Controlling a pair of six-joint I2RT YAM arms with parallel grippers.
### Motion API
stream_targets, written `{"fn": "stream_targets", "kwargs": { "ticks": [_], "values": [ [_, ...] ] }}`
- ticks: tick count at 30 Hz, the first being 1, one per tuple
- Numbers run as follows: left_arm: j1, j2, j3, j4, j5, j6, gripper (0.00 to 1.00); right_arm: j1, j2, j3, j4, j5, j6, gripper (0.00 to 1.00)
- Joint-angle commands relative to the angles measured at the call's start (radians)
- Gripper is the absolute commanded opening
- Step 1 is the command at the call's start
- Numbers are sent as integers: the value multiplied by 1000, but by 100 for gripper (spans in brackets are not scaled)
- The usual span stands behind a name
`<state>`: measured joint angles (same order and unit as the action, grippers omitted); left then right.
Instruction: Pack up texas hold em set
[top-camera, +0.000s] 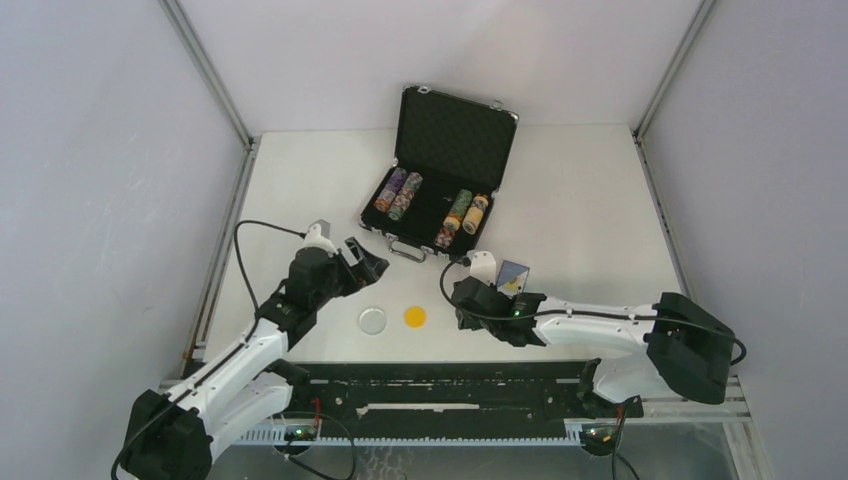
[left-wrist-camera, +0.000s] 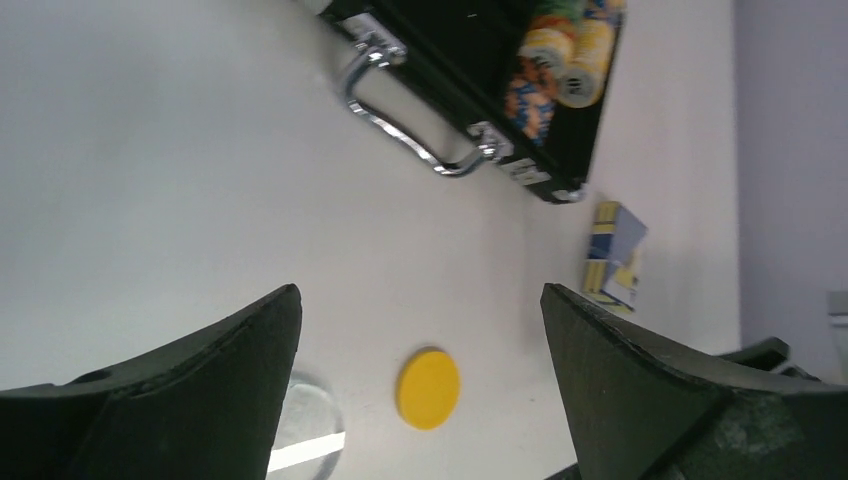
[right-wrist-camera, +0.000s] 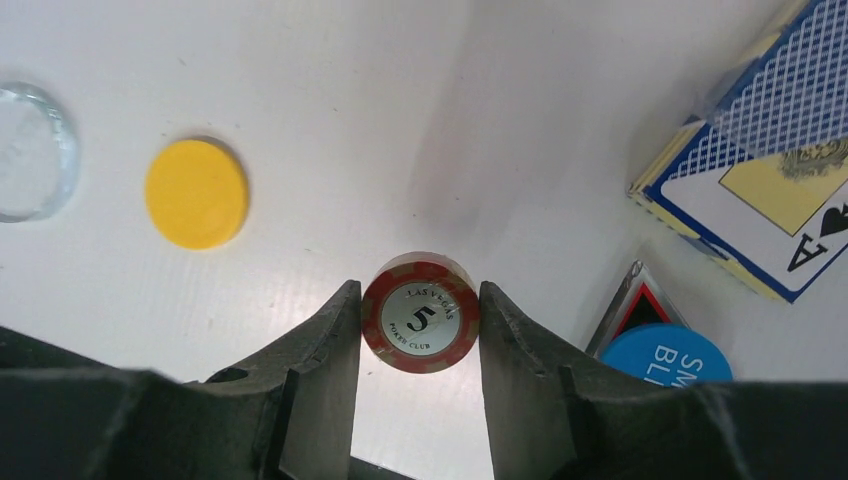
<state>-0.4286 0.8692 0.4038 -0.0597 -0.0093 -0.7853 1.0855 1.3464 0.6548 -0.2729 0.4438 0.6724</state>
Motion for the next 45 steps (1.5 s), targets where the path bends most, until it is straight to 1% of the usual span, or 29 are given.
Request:
{"fn": "stream_targets", "kwargs": {
  "ticks": [1, 5, 11, 15, 17, 21, 26, 29, 34, 38, 40, 43, 45],
  "values": [
    [6, -37, -14, 186, 166, 14, 93, -6, -69, 7, 82, -19, -103, 37],
    [3, 4, -21, 299, 309, -12, 91, 14, -91, -1, 127, 8, -208, 36],
    [-21, 192, 14, 408, 531, -54, 86, 54, -152, -41, 230, 10, -401, 34],
    [-49, 298, 49, 449, 626, -62, 84, 78, -214, -61, 270, -38, -500, 34],
    [-93, 339, 71, 455, 656, -66, 84, 83, -231, -61, 273, -67, -535, 34],
    [-126, 418, 105, 478, 727, -70, 84, 97, -255, -61, 289, -125, -577, 34],
    [-154, 486, 119, 562, 807, -121, 82, 111, -247, -55, 314, -172, -586, 32],
    [-161, 502, 124, 590, 830, -138, 81, 126, -239, -51, 320, -174, -591, 32],
    [-183, 518, 133, 592, 848, -132, 77, 135, -241, -41, 322, -158, -598, 32],
    [-194, 536, 135, 589, 860, -126, 69, 137, -252, -37, 323, -146, -608, 32],
    [-196, 542, 137, 589, 862, -126, 63, 137, -253, -33, 324, -143, -609, 32],
    [-200, 552, 140, 587, 869, -126, 51, 136, -245, -31, 334, -136, -614, 32],
    [-204, 553, 140, 588, 872, -123, 48, 136, -236, -31, 337, -128, -616, 32]
  ]
}}
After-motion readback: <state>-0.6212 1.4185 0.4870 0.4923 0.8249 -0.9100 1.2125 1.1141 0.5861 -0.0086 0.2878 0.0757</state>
